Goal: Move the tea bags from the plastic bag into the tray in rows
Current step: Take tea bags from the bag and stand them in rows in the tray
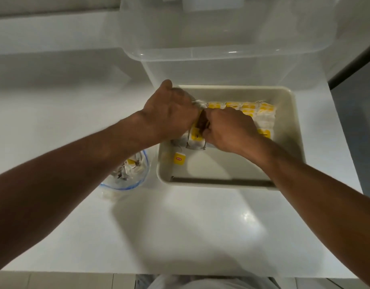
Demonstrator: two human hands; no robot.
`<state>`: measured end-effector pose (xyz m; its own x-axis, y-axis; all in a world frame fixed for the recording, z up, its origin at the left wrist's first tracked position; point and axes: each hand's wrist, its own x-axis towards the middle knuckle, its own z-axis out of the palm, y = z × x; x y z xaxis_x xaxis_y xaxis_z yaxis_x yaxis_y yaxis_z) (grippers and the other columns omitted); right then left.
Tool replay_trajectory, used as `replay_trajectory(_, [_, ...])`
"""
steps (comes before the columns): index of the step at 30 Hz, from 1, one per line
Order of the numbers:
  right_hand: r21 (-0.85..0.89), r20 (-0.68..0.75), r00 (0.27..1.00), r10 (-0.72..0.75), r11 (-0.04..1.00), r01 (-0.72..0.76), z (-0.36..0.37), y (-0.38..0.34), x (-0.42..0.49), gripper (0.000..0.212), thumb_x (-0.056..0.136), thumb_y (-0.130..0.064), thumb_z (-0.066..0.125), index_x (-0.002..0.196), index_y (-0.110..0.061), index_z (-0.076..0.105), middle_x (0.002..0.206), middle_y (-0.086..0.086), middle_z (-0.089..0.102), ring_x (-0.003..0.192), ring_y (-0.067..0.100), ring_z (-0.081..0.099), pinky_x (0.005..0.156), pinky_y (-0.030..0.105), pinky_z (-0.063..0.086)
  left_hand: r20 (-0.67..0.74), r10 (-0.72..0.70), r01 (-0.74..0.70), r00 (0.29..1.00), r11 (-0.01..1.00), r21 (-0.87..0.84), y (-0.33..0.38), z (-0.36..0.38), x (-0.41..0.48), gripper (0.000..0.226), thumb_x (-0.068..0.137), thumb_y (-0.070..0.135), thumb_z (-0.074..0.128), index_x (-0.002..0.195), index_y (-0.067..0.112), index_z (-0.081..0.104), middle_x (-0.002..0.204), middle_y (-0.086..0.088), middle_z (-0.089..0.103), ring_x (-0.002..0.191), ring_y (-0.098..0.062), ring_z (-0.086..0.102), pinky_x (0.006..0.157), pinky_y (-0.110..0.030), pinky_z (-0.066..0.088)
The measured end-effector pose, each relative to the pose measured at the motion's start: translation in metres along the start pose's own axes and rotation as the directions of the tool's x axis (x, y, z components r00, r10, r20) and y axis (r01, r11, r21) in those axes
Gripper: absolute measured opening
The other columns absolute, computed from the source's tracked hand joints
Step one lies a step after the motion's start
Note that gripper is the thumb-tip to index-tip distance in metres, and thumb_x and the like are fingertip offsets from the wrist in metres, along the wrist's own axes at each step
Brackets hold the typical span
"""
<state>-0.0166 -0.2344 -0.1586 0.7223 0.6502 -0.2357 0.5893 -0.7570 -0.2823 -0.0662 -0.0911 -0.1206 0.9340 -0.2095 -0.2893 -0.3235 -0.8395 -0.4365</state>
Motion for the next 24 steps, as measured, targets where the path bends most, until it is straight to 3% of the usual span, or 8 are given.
replay_trajectory(3, [0.017,0.006,1.0,-0.006,1.0,0.006,-0.001,-0.001,-0.003,0.023,0.089,-0.029,0.056,0.111,-0.025,0.06,0.103,0.006,0.065,0.081,0.029,0.052,0.061,0.031,0.031,0.036,0.039,-0.041,0.999,0.998,0.045,0.001,0.004,-0.002,0.018,0.097,0.016,0.038,0.08,0.02,0.038,0.078,-0.002,0.039,0.089,-0.026,0.053,0.088,-0.041,0.037])
replay_trajectory(6, [0.017,0.009,1.0,-0.008,1.0,0.008,-0.002,0.0,-0.004,0.023,0.088,-0.028,0.057,0.11,-0.025,0.06,0.103,0.006,0.065,0.085,0.031,0.056,0.061,0.031,0.031,0.057,0.064,-0.07,0.996,0.992,0.101,0.003,-0.001,-0.005,0.026,0.095,0.013,0.036,0.07,0.018,0.031,0.066,0.0,0.029,0.079,-0.022,0.041,0.086,-0.04,0.037])
replay_trajectory(13, [-0.034,-0.029,1.0,-0.009,0.999,0.008,0.002,-0.002,-0.004,0.026,0.088,-0.032,0.055,0.112,-0.027,0.064,0.1,0.004,0.067,0.09,0.031,0.061,0.064,0.033,0.034,0.013,0.011,-0.013,1.0,0.991,0.132,0.003,0.001,0.002,0.015,0.097,0.019,0.043,0.084,0.019,0.038,0.081,-0.002,0.043,0.091,-0.023,0.059,0.086,-0.039,0.037])
replay_trajectory(19, [-0.017,-0.086,0.996,0.019,1.0,-0.021,-0.002,-0.004,-0.01,0.029,0.085,-0.035,0.058,0.113,-0.024,0.058,0.097,0.004,0.066,0.076,0.027,0.051,0.063,0.034,0.034,-0.027,-0.069,0.071,0.997,0.994,0.085,0.007,-0.002,0.001,0.008,0.095,0.019,0.049,0.093,0.021,0.057,0.078,0.001,0.045,0.082,-0.021,0.054,0.077,-0.037,0.032])
replay_trajectory(22, [-0.061,-0.115,0.993,-0.014,0.998,0.007,-0.005,-0.008,-0.017,0.029,0.085,-0.037,0.058,0.11,-0.023,0.06,0.096,0.005,0.066,0.079,0.031,0.056,0.062,0.033,0.034,-0.038,-0.097,0.1,0.995,0.993,0.059,0.009,-0.008,-0.004,0.007,0.095,0.021,0.046,0.089,0.025,0.047,0.078,0.002,0.042,0.08,-0.021,0.044,0.076,-0.036,0.027])
replay_trajectory(24, [-0.113,-0.103,0.994,-0.047,0.993,0.035,-0.003,-0.012,-0.021,0.025,0.086,-0.042,0.059,0.104,-0.025,0.064,0.097,0.005,0.067,0.082,0.031,0.06,0.063,0.032,0.034,-0.015,-0.082,0.083,0.996,0.995,0.05,0.012,-0.011,-0.009,0.019,0.095,0.028,0.047,0.08,0.024,0.038,0.079,0.003,0.04,0.087,-0.021,0.052,0.078,-0.036,0.027])
